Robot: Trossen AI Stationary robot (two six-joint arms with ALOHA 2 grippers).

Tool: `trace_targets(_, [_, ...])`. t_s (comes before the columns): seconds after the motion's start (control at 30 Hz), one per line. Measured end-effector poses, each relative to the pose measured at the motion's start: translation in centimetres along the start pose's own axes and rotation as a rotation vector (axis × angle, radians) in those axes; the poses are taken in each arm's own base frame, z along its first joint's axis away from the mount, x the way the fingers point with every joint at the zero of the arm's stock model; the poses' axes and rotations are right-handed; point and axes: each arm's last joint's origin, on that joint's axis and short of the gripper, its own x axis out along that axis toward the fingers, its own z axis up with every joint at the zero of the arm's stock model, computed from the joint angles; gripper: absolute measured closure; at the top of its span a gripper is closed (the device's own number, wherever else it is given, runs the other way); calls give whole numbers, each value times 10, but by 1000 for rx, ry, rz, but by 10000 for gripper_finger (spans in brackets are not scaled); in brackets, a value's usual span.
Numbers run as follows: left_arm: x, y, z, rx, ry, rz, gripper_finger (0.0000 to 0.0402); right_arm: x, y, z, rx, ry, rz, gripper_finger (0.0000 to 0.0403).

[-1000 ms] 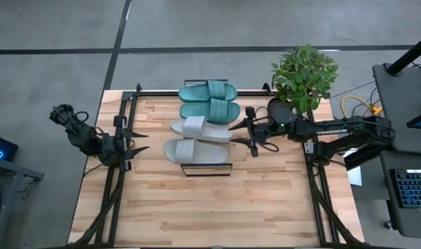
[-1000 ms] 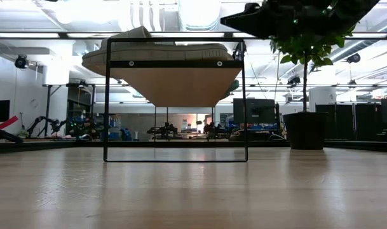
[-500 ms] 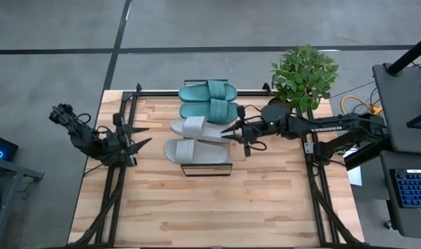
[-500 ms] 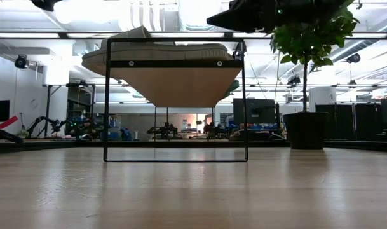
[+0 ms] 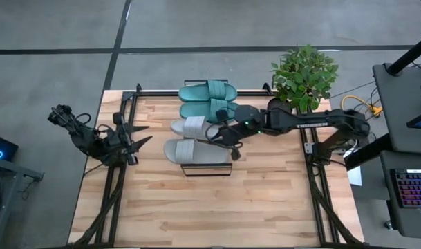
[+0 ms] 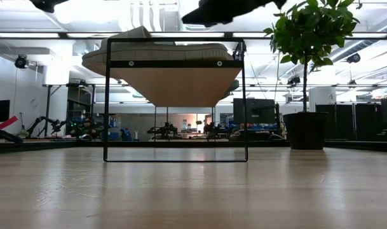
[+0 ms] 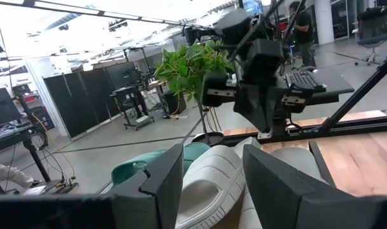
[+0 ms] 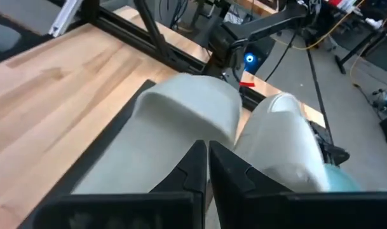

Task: Pick and place slides into the shelf
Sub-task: Put the gray slide on the shelf

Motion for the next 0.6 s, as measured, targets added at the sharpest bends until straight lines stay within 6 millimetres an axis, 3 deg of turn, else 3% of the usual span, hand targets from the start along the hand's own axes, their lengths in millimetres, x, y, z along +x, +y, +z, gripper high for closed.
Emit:
trace_targets(0.27, [1, -1, -2, -4, 15, 12, 253, 17, -16, 18, -40, 18, -14, 394])
trace_targets(0.6, [1, -2, -4, 17, 31, 7, 253, 46, -23, 14, -39, 158, -28, 394])
